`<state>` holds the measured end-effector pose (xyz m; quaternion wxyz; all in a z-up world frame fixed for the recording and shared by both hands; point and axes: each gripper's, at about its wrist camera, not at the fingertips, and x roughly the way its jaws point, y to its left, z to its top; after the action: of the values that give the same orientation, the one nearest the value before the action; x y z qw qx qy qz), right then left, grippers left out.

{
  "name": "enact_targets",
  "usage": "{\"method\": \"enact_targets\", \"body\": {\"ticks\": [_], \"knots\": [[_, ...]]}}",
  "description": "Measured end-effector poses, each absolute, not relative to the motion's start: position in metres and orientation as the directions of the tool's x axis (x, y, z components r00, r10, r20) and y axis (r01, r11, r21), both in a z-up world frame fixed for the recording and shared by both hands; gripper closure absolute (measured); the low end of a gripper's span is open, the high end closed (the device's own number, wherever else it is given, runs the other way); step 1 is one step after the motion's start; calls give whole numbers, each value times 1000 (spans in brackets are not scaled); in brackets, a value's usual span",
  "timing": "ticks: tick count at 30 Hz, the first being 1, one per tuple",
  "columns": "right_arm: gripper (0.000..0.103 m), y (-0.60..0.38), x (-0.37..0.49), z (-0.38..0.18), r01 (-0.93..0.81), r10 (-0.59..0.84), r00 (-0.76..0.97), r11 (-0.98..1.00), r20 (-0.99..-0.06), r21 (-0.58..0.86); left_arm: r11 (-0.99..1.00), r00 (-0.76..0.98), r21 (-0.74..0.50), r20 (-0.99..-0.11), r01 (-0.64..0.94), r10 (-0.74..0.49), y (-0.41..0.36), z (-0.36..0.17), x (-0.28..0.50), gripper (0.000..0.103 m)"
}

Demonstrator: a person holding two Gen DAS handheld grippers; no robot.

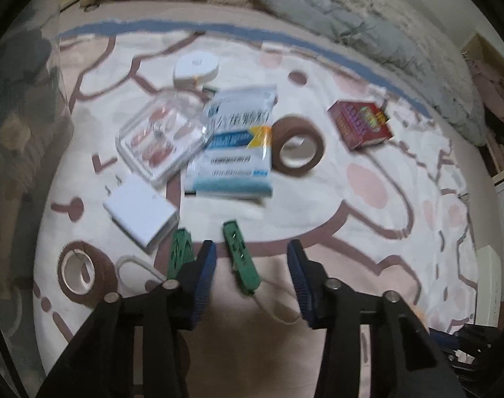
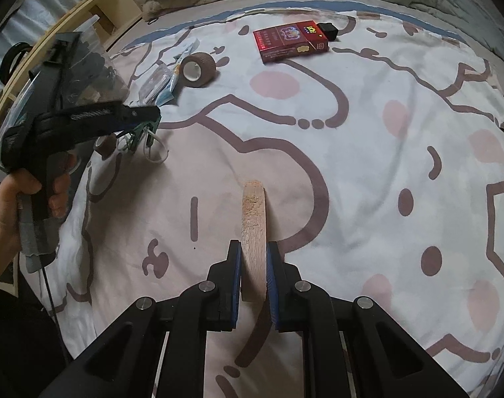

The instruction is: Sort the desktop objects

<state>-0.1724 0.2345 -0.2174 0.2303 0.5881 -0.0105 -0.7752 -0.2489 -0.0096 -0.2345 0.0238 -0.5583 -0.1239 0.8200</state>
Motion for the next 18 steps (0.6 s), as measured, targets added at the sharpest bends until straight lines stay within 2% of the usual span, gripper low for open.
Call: {"method": "enact_targets", "body": {"ticks": [3,8,18], "knots": [[88,233,-169,-216,361,-372,-199,-888,-907,284,-967,-342,-218,-926,130,162,-11,-245,-250,69],[88,231,-161,-216,402,-372,-191,-874,-908,274,-974,-357,-188,-925,129,131,-12,-244,-251,90],[88,238,-147,-214,399,-353,-204,-882,-913,252,-972,-371,-228,-908,50,194,-14,-225,-227,91]]}}
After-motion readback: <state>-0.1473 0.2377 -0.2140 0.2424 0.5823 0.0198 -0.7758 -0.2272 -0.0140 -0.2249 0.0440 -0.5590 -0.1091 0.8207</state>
